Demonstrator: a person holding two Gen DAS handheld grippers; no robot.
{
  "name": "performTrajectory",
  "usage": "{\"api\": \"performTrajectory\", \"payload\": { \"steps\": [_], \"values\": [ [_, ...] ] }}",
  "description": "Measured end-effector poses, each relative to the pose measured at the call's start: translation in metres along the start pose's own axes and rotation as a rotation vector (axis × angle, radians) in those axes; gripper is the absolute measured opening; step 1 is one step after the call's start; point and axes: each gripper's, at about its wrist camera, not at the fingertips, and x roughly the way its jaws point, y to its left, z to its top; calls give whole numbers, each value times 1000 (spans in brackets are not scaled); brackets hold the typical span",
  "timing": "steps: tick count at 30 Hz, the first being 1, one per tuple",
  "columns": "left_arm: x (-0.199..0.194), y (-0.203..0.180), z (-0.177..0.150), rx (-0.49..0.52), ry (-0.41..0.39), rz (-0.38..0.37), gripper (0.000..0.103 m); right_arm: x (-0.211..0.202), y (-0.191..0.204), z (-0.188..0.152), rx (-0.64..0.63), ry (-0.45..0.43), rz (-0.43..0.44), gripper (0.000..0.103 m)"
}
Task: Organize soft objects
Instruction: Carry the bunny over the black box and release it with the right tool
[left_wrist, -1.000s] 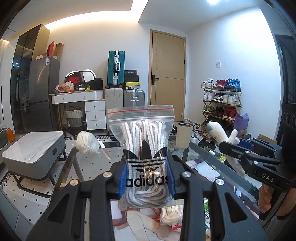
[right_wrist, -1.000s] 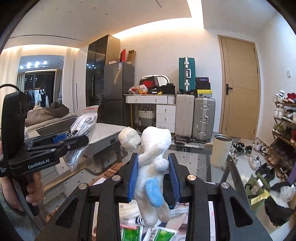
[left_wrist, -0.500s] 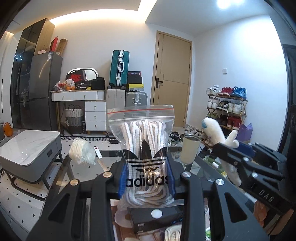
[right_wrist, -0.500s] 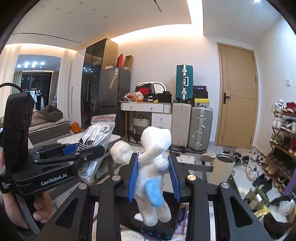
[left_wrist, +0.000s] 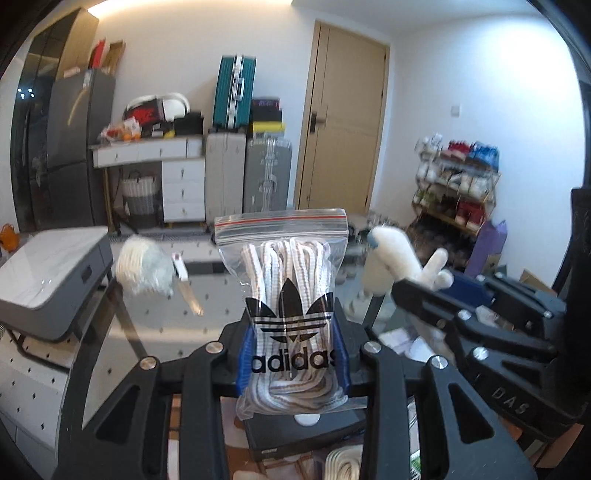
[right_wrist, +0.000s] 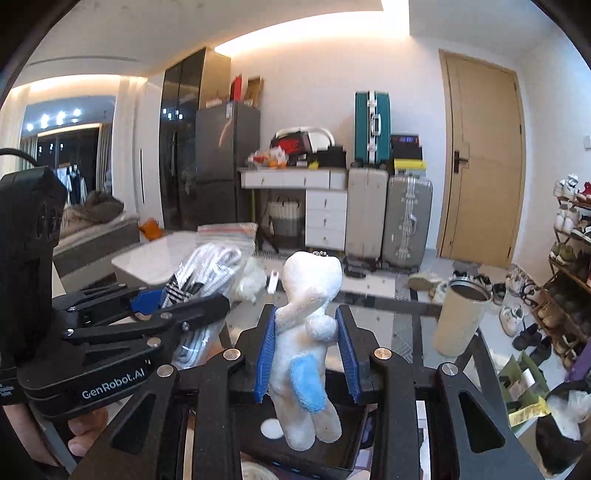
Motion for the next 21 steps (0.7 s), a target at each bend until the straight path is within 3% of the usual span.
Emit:
{"api": "performTrajectory", "payload": {
  "steps": [3,7,11,21],
  "values": [
    [23,2,-7,-8,123,29,34,23,-8,-7,33,107,6,32],
    [50,2,-18,-19,248,8,34,52,-19,-23,86,247,19,32],
    [70,0,-28,-28,330,-11,34,72,-27,-38,138,352,42,32],
    [79,-4,-39,-30,395,-23,35,77,-24,-47,138,388,52,32]
  ]
}}
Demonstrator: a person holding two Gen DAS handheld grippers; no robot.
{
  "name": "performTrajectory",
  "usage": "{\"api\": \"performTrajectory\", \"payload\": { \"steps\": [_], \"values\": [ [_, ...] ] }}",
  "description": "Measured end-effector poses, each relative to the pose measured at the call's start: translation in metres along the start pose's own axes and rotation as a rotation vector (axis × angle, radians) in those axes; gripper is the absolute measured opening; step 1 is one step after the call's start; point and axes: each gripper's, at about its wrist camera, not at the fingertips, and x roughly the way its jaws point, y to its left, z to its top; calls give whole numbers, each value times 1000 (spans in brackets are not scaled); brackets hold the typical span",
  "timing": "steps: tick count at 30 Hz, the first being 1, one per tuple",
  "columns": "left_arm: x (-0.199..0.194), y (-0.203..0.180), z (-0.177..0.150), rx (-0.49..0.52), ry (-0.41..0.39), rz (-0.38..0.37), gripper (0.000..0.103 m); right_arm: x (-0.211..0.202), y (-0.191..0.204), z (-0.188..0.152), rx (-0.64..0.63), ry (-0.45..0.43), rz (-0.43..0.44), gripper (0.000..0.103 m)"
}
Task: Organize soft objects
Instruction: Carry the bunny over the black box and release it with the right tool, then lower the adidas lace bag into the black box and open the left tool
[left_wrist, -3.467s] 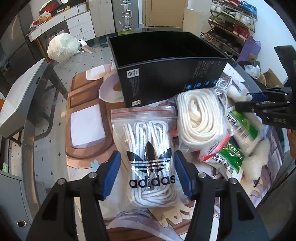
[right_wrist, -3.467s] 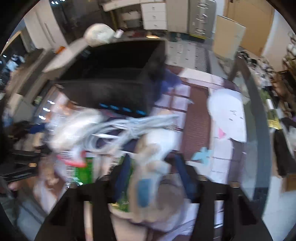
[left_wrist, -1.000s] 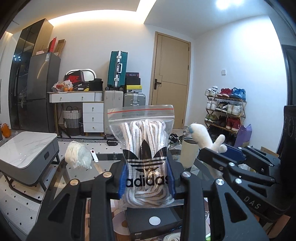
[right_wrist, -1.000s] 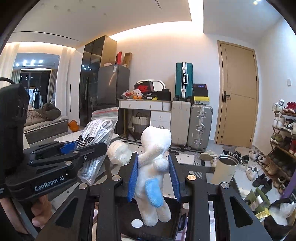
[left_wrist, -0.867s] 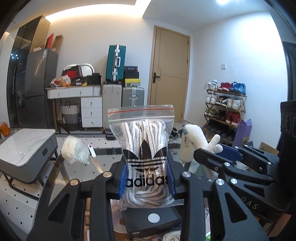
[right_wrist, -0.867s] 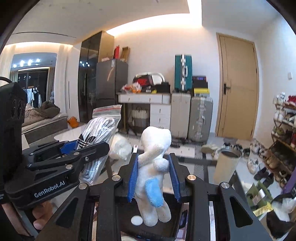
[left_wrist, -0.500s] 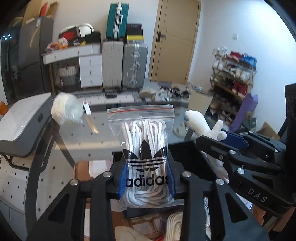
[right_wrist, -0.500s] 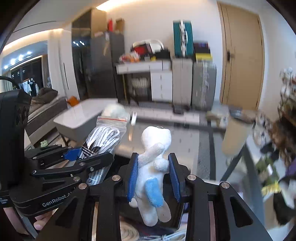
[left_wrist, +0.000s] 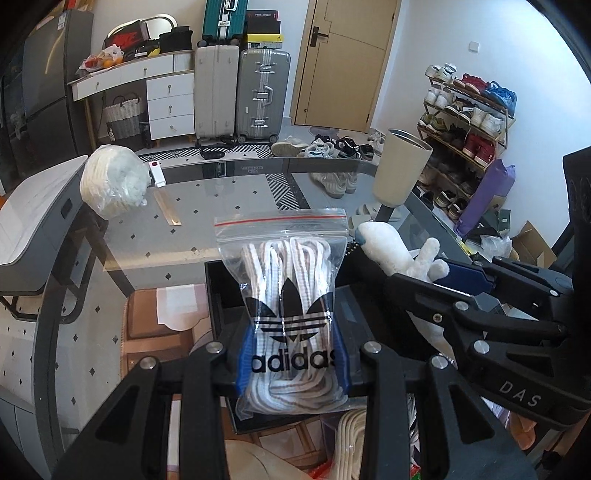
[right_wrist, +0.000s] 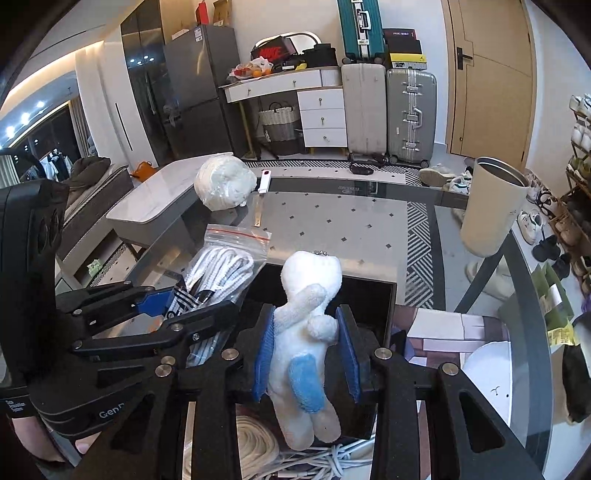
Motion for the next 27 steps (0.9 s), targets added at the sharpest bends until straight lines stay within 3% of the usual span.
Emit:
{"api": "performTrajectory", "payload": {
  "steps": [4,6,7,13,22,27],
  "values": [
    [-1,2,2,4,8,12,39,2,0,0,1,11,-4,38],
    [-5,3,3,4,-9,24,45,0,-3,-1,20,10,-9,50],
    [-7,4,3,3,-13,26,51,-1,-5,-1,29,5,-7,51],
    [-26,11,3,-24,-35,-5,56,-17,-12,-1,51,-12,4,51],
    [-49,-3,-14,36,-10,-21,57,-48,-14,-18,54,22,20,51],
    [-67,-15,-30,68,2,-59,76,-68,-15,-38,70,48,59,51]
  ]
}}
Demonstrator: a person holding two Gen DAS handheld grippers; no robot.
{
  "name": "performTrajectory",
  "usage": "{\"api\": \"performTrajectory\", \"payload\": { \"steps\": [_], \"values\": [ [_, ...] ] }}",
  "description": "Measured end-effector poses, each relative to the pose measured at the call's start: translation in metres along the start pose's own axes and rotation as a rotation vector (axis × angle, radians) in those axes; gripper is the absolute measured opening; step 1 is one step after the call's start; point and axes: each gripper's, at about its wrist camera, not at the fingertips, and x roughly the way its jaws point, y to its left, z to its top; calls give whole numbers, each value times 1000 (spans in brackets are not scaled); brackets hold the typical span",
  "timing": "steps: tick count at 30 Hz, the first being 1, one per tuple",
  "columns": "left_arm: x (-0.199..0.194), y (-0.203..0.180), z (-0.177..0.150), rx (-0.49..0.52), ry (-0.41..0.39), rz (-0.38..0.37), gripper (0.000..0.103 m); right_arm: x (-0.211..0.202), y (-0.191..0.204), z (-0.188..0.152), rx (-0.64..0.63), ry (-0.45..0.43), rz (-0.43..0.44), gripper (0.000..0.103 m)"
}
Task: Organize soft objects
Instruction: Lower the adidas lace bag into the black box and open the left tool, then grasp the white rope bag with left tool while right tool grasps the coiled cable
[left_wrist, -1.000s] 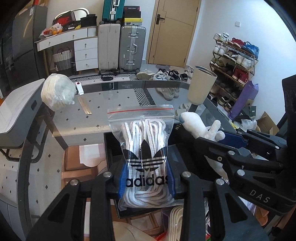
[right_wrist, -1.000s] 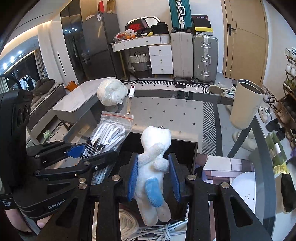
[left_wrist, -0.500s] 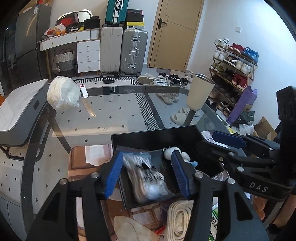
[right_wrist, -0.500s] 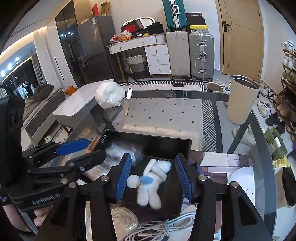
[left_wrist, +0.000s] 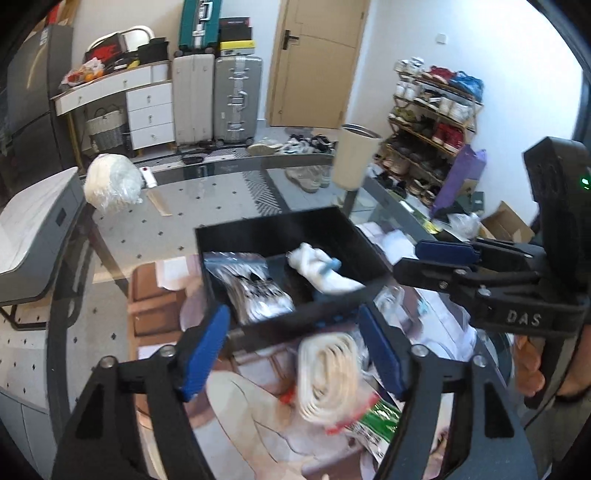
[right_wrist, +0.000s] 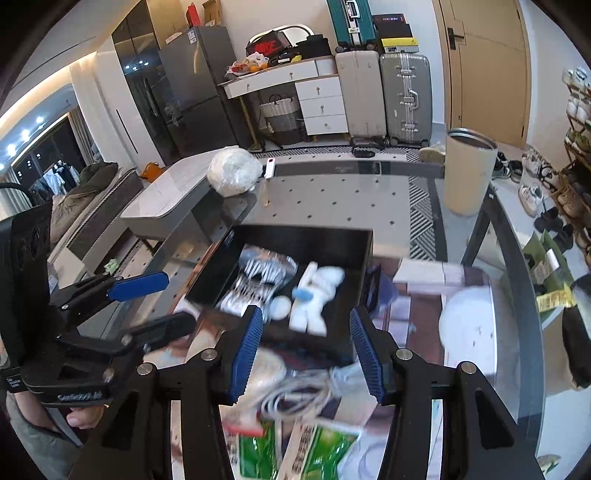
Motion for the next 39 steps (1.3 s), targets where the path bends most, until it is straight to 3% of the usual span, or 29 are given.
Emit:
{"api": "performTrajectory", "payload": {
  "steps": [4,14,19,21,25,26,32,39],
  "values": [
    [-3,-8,-11,32,9,-17,76,2,-4,-19,-1,43,-15,51],
    [44,-30,-32,91,193,-65,77,44,-36,-43,172,219,19,51],
    [62,-32,-38,81,232,-28,74,67,-38,-48,217,272,29,53],
    [64,-28,-37,61,232,-7,53,75,-40,-49,234,274,36,53],
    [66,-25,-38,39,249,-48,37,82,-40,-49,223,264,32,50],
    [64,-26,-39,40,249,-48,34,82,-39,-50,217,267,49,35],
    [54,-24,-41,38,235,-43,28,68,-40,-46,206,280,46,25],
    [29,-16,-42,54,203,-24,28,22,-33,-38,-28,238,-91,22]
  ]
}}
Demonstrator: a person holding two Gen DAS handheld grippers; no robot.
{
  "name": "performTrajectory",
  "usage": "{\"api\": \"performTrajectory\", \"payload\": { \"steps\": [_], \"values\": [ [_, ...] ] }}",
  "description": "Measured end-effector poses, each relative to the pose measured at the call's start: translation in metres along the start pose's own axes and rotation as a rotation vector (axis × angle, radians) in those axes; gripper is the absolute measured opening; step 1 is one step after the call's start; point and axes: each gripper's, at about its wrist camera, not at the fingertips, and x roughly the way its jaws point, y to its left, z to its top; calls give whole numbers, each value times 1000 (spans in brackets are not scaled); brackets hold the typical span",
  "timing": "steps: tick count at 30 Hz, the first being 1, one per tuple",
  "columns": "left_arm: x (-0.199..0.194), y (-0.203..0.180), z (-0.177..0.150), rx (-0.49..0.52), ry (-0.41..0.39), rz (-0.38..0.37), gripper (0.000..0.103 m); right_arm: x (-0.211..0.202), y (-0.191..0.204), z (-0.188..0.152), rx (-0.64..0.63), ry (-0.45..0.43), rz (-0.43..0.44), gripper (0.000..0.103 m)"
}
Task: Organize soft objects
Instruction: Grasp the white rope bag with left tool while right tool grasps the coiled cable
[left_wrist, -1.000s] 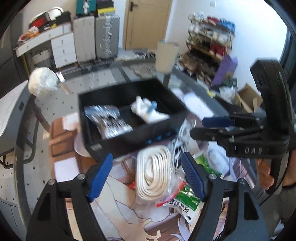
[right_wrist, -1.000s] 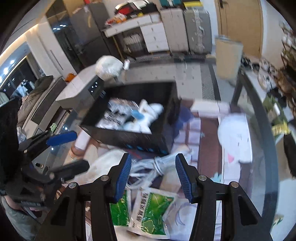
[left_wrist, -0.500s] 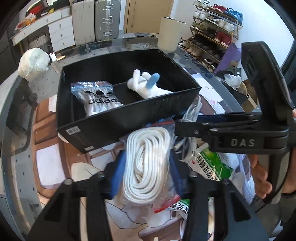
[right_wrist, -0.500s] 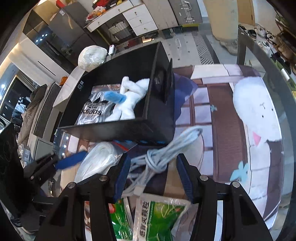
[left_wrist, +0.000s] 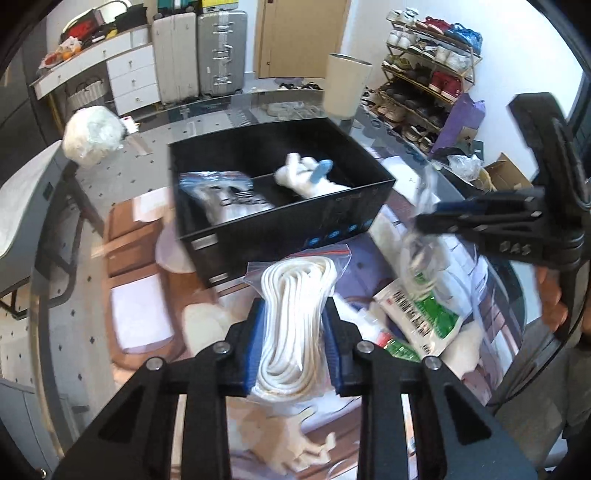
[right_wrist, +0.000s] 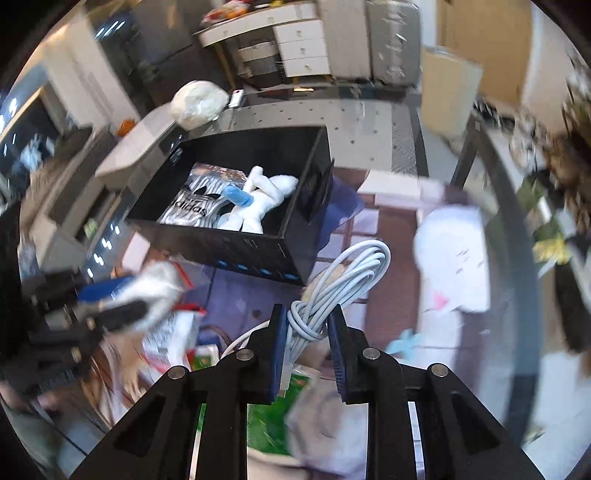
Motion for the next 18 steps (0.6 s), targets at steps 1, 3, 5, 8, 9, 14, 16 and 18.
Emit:
{"api": "performTrajectory", "payload": {
  "steps": [1,3,5,8,9,14,16,18],
  "values": [
    [-3,3,-2,-3,-3,11,28,-6,2,1,-52,-8,-44,22],
    [-8,12,-9,-20,-6,30,28,-11,2,0,-112,1,-100,22],
    [-8,23,-16,-53,0,49,28,-8,-1,-1,-146,42,-115,22],
    [1,33,-25,-87,31,79,29,4,3,-5,-179,73,-116,22],
    [7,33,-28,-91,47,76,30,5,5,-7,-179,70,-109,23],
    [21,27,-33,-87,71,92,49,7,5,-4,-97,47,-3,60],
    [23,24,-32,-79,66,99,53,9,7,-5,-82,42,-10,64],
    [25,21,-33,-74,71,102,53,13,6,-6,-58,43,-15,64]
  ]
}}
